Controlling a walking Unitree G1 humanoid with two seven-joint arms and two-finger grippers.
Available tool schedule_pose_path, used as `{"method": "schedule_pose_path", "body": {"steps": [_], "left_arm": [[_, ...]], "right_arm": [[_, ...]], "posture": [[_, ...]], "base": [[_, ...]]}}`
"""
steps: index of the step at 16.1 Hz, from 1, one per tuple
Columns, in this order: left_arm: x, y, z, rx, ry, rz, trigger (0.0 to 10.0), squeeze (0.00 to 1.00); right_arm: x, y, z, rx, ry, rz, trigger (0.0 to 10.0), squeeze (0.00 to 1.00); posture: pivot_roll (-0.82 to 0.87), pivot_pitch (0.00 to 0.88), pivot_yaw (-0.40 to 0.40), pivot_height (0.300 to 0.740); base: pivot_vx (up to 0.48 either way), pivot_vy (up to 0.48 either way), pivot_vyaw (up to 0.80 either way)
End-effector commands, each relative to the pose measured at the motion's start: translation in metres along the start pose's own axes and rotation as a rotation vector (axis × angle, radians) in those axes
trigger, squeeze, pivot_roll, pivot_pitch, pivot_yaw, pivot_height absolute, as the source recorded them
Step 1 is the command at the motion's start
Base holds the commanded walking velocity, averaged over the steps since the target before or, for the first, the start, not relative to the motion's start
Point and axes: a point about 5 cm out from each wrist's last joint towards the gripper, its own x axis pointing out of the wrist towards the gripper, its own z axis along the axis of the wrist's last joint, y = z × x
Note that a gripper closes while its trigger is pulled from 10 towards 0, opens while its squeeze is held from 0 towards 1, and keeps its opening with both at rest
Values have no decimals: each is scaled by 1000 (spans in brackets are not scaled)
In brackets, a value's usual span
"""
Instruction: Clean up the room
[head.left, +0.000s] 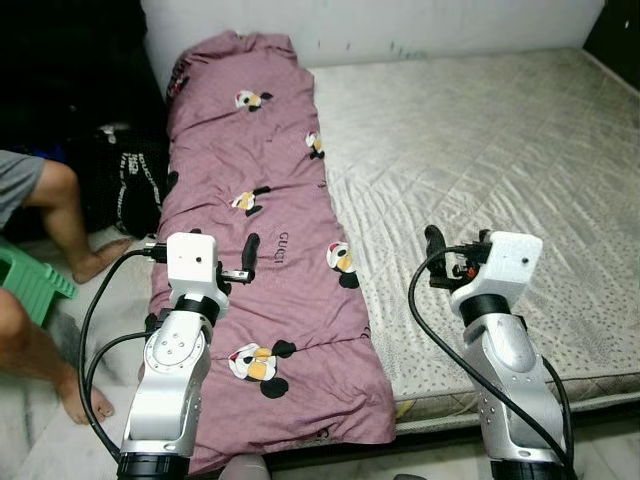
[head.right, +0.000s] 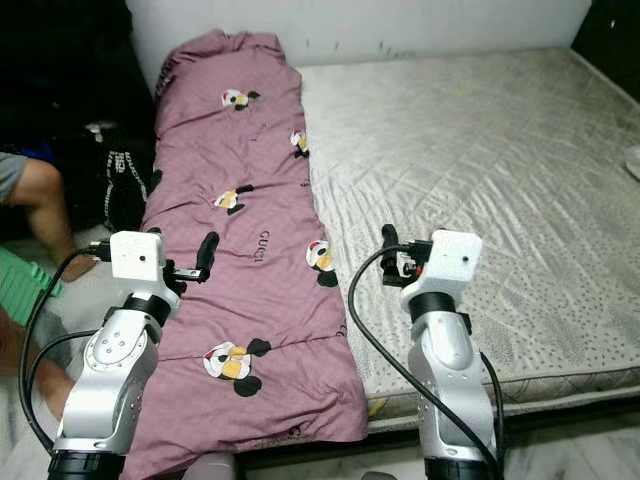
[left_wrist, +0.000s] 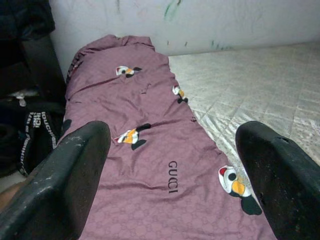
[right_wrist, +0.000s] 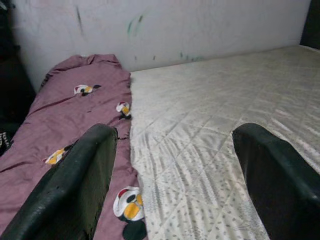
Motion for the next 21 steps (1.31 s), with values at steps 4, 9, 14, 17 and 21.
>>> {"method": "schedule_pose_path", "body": {"steps": [4,9,14,17,21], "left_arm": [[0,1,-1,1,13,3,10000,0],[0,0,-1,25,11,9,10000,0],[0,1,-3,18,16,4,10000,0],[0,-1,-2,27,11,-9,10000,0],[-1,-2,-1,11,-3,-22,10000,0]], "right_arm": [[4,4,3,-35,-14,35,10000,0],[5,4,2,-36,-12,23,10000,0],[6,-3,-1,-48,-2,-28,10000,0],[7,-3,-1,-45,-4,-27,10000,0],[3,-5,-5,-52,6,-36,10000,0]], "posture": [[-51,0,28,740],[-48,0,24,740],[-44,0,22,740],[-45,0,22,740],[-47,0,20,740]], "base": [[0,0,375],[0,0,576],[0,0,0],[0,0,0],[0,0,0]]}}
